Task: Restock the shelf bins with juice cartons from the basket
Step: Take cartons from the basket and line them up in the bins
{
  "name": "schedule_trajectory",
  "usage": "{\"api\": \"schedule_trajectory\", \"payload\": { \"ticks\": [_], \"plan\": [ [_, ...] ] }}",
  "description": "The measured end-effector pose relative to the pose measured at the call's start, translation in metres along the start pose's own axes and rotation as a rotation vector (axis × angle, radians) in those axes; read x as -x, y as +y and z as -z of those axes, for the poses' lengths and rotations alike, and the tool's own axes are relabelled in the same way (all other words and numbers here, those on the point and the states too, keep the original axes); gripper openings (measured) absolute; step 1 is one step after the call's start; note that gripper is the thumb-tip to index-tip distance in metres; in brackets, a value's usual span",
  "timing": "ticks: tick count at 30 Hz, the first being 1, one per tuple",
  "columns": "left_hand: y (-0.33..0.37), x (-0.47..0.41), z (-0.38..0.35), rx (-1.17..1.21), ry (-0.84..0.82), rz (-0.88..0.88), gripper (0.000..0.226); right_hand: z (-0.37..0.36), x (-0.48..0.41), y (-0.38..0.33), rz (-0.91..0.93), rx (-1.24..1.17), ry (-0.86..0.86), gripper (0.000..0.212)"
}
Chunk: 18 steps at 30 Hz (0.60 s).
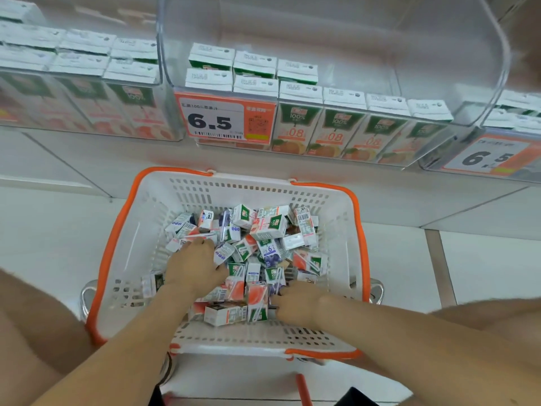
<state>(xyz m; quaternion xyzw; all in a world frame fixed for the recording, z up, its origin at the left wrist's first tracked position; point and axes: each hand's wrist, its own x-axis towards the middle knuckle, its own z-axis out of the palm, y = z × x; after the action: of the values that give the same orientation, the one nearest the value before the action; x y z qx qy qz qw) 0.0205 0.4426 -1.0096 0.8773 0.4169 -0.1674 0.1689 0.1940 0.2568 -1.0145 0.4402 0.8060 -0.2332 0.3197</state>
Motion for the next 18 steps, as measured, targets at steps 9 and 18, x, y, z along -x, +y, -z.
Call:
{"api": "schedule_trajectory", "payload": {
  "ticks": [9,18],
  "plan": [
    [0.009,0.014,0.021,0.647,-0.066,0.178,0.037,-0.012,0.004,-0.011,0.052,0.221,0.075,0.034],
    [0.010,0.025,0.049,1.304,-0.438,0.324,0.049,0.027,0.047,0.028,-0.289,-0.409,0.108,0.040]
  ]
}}
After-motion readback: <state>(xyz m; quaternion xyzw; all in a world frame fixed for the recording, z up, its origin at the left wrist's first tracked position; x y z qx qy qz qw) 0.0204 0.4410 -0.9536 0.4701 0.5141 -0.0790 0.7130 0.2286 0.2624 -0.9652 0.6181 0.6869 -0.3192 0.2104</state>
